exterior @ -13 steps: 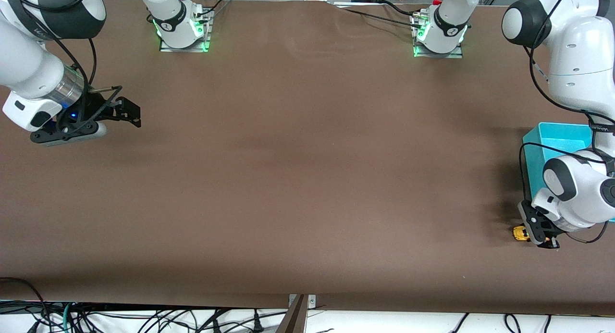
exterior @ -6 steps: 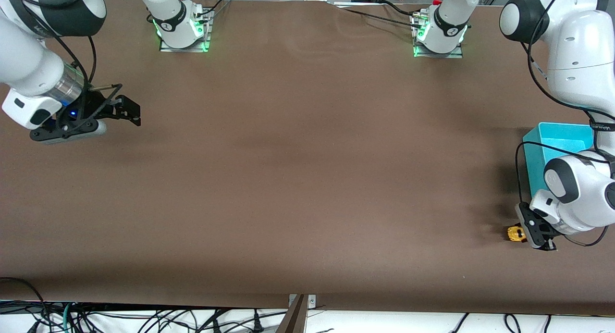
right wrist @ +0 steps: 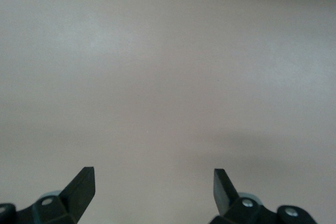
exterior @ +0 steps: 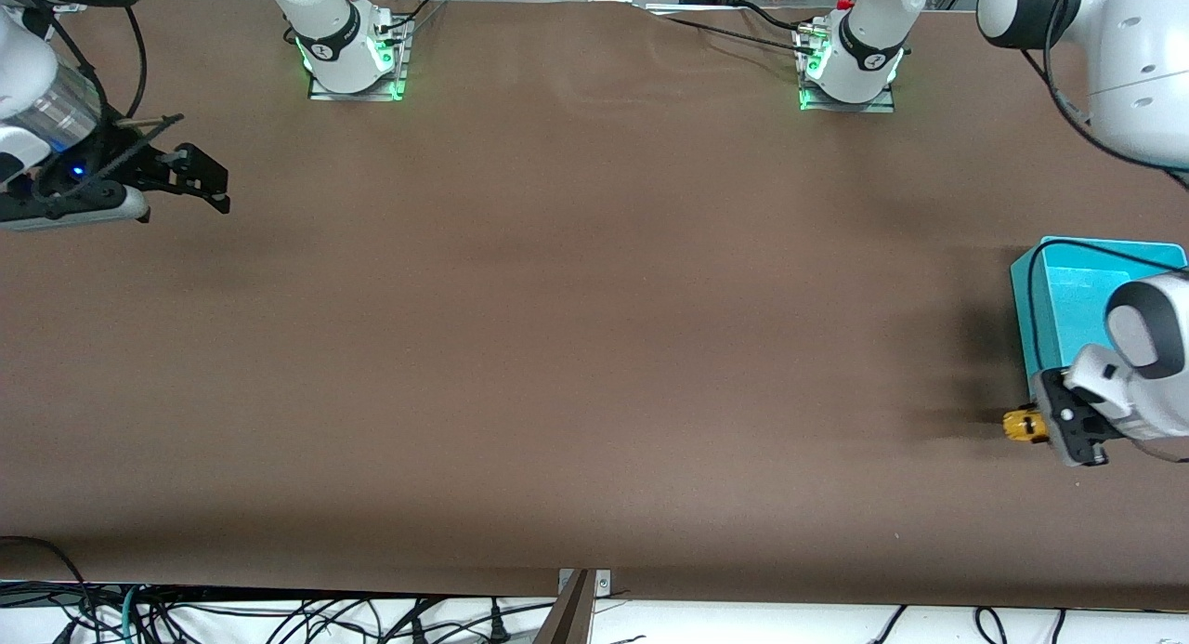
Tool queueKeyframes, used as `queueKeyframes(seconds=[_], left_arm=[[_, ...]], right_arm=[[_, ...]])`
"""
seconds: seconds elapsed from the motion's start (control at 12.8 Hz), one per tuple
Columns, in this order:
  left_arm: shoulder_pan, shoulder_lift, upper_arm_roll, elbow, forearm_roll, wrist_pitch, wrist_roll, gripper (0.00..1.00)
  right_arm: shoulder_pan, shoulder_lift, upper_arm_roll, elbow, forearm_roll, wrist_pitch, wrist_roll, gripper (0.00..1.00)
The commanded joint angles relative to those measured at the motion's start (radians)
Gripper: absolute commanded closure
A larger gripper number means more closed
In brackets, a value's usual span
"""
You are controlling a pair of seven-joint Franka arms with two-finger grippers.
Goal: Wind and store yellow beetle car
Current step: 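Lift the car with the left gripper over the cyan bin, then lower the car into the bin and open the left gripper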
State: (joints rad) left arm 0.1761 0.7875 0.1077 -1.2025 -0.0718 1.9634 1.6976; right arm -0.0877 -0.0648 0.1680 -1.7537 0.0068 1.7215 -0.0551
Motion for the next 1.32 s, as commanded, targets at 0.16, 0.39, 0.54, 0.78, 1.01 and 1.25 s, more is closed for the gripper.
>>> queueKeyframes(seconds=[0.16, 0.39, 0.54, 0.78, 1.01, 1.25], left_arm=[[0.087, -0.088, 0.044, -0.028, -0.019, -0.115, 0.251, 1.00], [0.131, -0.082, 0.044, -0.040, -0.014, -0.106, 0.425, 1.00], [0.155, -0.082, 0.044, -0.096, -0.020, -0.075, 0.471, 1.00], [0.169, -0.091, 0.050, -0.237, -0.019, 0.067, 0.487, 1.00], [0.168, -0.152, 0.066, -0.401, -0.022, 0.219, 0.488, 1.00], [0.152, -0.203, 0.093, -0.518, -0.023, 0.296, 0.478, 1.00]], right_arm=[[0.040, -0.023, -0.053, -0.018, 0.009, -0.014, -0.009, 0.00], [0.040, -0.021, -0.051, -0.020, 0.009, -0.007, -0.009, 0.00], [0.040, -0.018, -0.050, -0.023, 0.007, -0.003, -0.011, 0.00], [0.040, -0.013, -0.050, -0.023, 0.007, -0.003, -0.011, 0.00], [0.040, -0.010, -0.050, -0.023, 0.007, -0.002, -0.028, 0.00], [0.040, -0.009, -0.051, -0.021, 0.004, 0.004, -0.040, 0.00]])
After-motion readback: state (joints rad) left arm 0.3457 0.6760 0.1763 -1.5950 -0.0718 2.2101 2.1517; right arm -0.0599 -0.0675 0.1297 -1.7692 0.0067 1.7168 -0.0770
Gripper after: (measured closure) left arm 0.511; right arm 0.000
